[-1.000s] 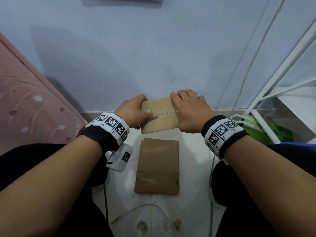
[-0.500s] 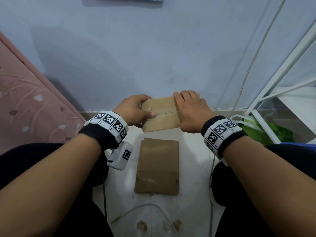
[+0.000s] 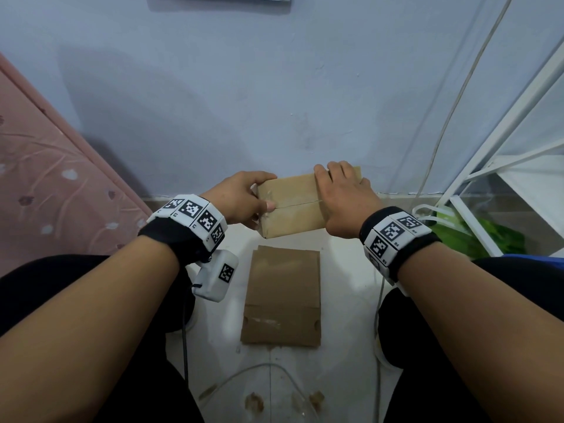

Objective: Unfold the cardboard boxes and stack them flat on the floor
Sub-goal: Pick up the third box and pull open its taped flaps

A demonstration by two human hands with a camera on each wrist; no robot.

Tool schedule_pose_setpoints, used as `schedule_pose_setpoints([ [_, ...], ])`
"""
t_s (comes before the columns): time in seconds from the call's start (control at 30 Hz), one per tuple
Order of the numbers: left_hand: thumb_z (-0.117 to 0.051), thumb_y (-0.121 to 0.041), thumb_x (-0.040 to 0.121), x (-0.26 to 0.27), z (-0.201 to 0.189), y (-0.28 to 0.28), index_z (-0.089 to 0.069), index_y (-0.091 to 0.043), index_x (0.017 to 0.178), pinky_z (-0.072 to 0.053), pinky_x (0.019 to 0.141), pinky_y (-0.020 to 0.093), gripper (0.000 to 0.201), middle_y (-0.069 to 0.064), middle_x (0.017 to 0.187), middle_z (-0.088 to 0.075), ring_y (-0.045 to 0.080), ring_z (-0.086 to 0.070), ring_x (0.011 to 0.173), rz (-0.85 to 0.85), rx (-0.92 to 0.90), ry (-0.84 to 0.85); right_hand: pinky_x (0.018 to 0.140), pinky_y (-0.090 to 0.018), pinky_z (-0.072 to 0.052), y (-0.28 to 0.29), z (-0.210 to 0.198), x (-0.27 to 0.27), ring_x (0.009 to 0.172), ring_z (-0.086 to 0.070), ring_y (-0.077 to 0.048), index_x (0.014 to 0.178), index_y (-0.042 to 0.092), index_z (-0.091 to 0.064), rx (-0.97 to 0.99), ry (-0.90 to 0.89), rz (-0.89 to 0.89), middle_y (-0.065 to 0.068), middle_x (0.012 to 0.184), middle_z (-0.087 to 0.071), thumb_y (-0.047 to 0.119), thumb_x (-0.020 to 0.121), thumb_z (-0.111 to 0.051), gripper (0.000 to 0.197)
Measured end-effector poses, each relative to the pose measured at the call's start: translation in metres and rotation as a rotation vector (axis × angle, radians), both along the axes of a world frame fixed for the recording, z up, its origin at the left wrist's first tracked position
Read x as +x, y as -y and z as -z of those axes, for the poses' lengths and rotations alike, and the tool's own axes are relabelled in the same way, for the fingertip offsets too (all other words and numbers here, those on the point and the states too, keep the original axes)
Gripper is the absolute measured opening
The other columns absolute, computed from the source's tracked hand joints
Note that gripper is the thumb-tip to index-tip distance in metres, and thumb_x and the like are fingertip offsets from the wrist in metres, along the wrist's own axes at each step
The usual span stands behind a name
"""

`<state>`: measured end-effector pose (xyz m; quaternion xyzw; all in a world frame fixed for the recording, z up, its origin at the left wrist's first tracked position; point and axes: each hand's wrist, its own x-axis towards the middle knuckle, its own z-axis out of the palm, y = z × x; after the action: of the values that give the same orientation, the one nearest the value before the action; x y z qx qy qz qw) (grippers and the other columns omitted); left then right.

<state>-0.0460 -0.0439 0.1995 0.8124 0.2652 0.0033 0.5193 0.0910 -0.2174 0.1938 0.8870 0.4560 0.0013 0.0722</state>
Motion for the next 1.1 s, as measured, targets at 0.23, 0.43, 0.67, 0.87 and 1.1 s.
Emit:
schedule_pose_setpoints([
  [0.23,-0.072,-0.009,0.093,0.001,-0.001,0.005,-0.052,-0.026,0.144,-0.060,0.056,0.029,0.058,0.006,0.099,-0.069,0.025,-0.070,0.072,0.000,0.008,0.013,0.114,-0.069,-0.017,0.001,0.002,0.001,0.153,0.002,-0.036,0.156,0.011,0.006,-0.082,0.082,0.028,-0.019,0.163,-0.006,0.025,0.078,-0.065,0.107],
  [0.43,-0.074,-0.015,0.091,0.003,-0.004,0.014,-0.053,-0.029,0.143,-0.064,0.072,0.041,0.058,0.004,0.101,-0.071,0.024,-0.073,0.086,0.020,0.079,0.061,0.113,-0.071,-0.018,-0.007,0.007,-0.018,0.149,-0.018,-0.033,0.157,0.019,0.007,-0.015,0.150,-0.181,-0.013,0.159,-0.019,0.043,0.069,-0.073,0.121],
  [0.67,-0.072,-0.045,0.088,-0.001,-0.007,0.017,-0.052,-0.042,0.139,-0.064,0.071,0.044,0.055,-0.008,0.116,-0.069,0.017,-0.069,0.106,-0.028,0.304,0.151,0.109,-0.067,-0.027,-0.012,-0.001,-0.021,0.131,-0.041,-0.032,0.156,0.015,-0.011,0.078,0.200,-0.175,-0.011,0.144,-0.039,0.035,0.067,-0.074,0.111],
  [0.87,-0.073,-0.036,0.081,-0.004,-0.016,0.021,-0.057,-0.037,0.133,-0.063,0.059,0.046,0.054,-0.016,0.093,-0.071,0.027,-0.075,0.082,-0.061,0.345,0.130,0.110,-0.067,-0.027,-0.013,-0.001,-0.023,0.132,-0.040,-0.032,0.156,0.013,-0.011,0.090,0.215,-0.182,-0.011,0.145,-0.039,0.034,0.067,-0.073,0.110],
  [1.1,-0.075,-0.053,0.079,-0.002,-0.013,0.022,-0.052,-0.031,0.138,-0.063,0.069,0.041,0.067,-0.006,0.110,-0.069,0.019,-0.071,0.088,-0.020,0.453,0.070,0.108,-0.059,-0.031,-0.012,-0.001,-0.025,0.131,-0.042,-0.030,0.156,0.005,-0.018,0.082,0.300,-0.222,-0.011,0.147,-0.041,0.032,0.071,-0.068,0.102],
])
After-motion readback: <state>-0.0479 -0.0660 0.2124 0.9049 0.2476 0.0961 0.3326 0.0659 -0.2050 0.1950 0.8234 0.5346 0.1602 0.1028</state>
